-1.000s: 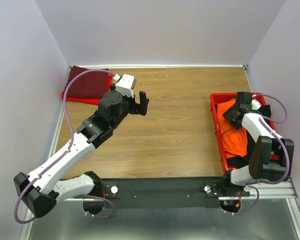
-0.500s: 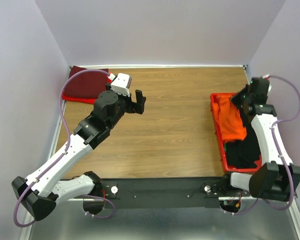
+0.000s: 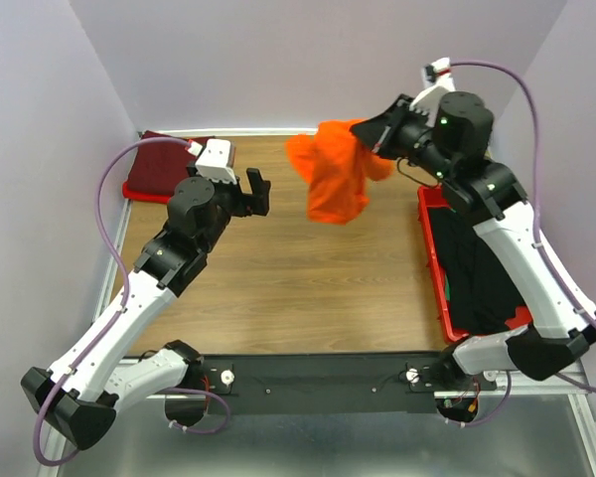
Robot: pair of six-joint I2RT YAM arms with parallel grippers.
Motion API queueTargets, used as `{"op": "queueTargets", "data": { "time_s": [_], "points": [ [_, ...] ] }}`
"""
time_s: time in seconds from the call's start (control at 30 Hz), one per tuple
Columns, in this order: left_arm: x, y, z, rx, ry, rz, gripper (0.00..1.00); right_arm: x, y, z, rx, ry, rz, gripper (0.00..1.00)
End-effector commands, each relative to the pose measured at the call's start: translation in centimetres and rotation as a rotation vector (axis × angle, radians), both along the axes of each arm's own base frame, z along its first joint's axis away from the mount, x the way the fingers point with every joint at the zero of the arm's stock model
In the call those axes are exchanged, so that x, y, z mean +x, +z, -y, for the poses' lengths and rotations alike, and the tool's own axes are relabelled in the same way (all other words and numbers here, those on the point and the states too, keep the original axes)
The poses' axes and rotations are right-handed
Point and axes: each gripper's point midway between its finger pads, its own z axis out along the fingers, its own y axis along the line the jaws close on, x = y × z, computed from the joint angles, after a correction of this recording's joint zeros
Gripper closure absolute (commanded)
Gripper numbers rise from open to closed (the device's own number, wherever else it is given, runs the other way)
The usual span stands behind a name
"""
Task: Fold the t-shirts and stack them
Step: Move the tshirt to the center of the board, then flatten the tshirt out
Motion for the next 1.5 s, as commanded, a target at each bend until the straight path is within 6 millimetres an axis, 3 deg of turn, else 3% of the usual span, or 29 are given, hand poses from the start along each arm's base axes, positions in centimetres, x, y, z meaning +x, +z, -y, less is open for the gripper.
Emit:
{"op": "queueTargets", "data": {
  "time_s": [0.0, 0.07, 0.13, 0.17, 0.2, 0.23, 0.27, 0.33, 0.37, 0.4, 0.43, 0.53, 0.57, 0.67, 0.77, 0.8, 1.07, 1.17, 1.33, 1.47],
  "points": [
    [0.3, 0.9, -1.7, -0.037, 0.061, 0.033, 0.02, 0.4, -1.5, -2.3, -0.068, 0.033, -0.019, 1.00],
    [0.4, 0.8, -1.7, -0.039, 0.062, 0.030, 0.02, 1.7, -3.4, -1.4, -0.107, -0.039, -0.045, 0.99],
    [0.6, 0.5, -1.6, -0.038, 0.062, 0.020, 0.02, 2.8, -7.2, 0.0, -0.179, -0.115, -0.103, 0.92],
    [0.7, 0.3, -1.5, -0.039, 0.063, 0.011, 0.02, 3.7, -8.7, 1.8, -0.194, -0.159, -0.134, 0.88],
    [0.6, -0.1, -1.5, -0.057, 0.068, -0.010, 0.02, 4.0, -12.6, 3.1, -0.233, -0.176, -0.213, 0.81],
    [0.5, -0.7, -1.3, -0.063, 0.062, -0.025, 0.02, 5.2, -14.4, 6.1, -0.237, -0.245, -0.258, 0.73],
    [0.4, -1.3, -1.1, -0.078, 0.057, -0.044, 0.02, 5.5, -16.5, 7.8, -0.255, -0.279, -0.304, 0.65],
    [0.2, -3.6, -0.6, -0.130, 0.058, -0.112, 0.02, 5.8, -19.6, 10.5, -0.307, -0.350, -0.364, 0.41],
    [0.0, -4.5, -0.2, -0.149, 0.050, -0.137, 0.02, 5.2, -21.8, 11.0, -0.343, -0.356, -0.402, 0.36],
    [0.0, -6.5, 0.0, -0.195, 0.066, -0.196, 0.02, 4.4, -22.0, 10.5, -0.340, -0.310, -0.403, 0.33],
    [-0.1, -7.7, 0.2, -0.212, 0.075, -0.227, 0.02, 3.2, -23.9, 10.0, -0.351, -0.279, -0.436, 0.33],
    [-0.4, -11.1, 0.1, -0.255, 0.110, -0.296, 0.04, 1.3, -26.0, 8.3, -0.396, -0.273, -0.438, 0.33],
    [-0.5, -11.8, 0.2, -0.286, 0.123, -0.312, 0.05, -0.6, -28.1, 6.0, -0.445, -0.209, -0.459, 0.33],
    [-0.7, -14.3, 0.2, -0.311, 0.142, -0.351, 0.10, -3.4, -31.5, 2.8, -0.505, -0.155, -0.495, 0.33],
    [-0.7, -16.7, 0.0, -0.302, 0.166, -0.392, 0.14, -4.8, -35.0, 1.2, -0.540, -0.126, -0.528, 0.33],
    [-0.8, -18.2, -0.1, -0.289, 0.182, -0.423, 0.16, -5.0, -35.5, 0.8, -0.555, -0.130, -0.523, 0.33],
    [-1.4, -24.5, -1.0, -0.261, 0.287, -0.547, 0.30, -5.0, -38.3, 0.0, -0.608, -0.164, -0.553, 0.34],
    [-1.5, -26.3, -1.3, -0.242, 0.318, -0.586, 0.34, -4.5, -39.1, 0.1, -0.626, -0.187, -0.556, 0.34],
    [-0.9, -27.6, -1.2, -0.230, 0.340, -0.601, 0.37, -3.8, -39.5, 0.5, -0.652, -0.226, -0.547, 0.34],
    [-0.8, -29.2, -0.6, -0.209, 0.334, -0.647, 0.47, -3.5, -39.5, 0.5, -0.661, -0.235, -0.541, 0.34]
  ]
}}
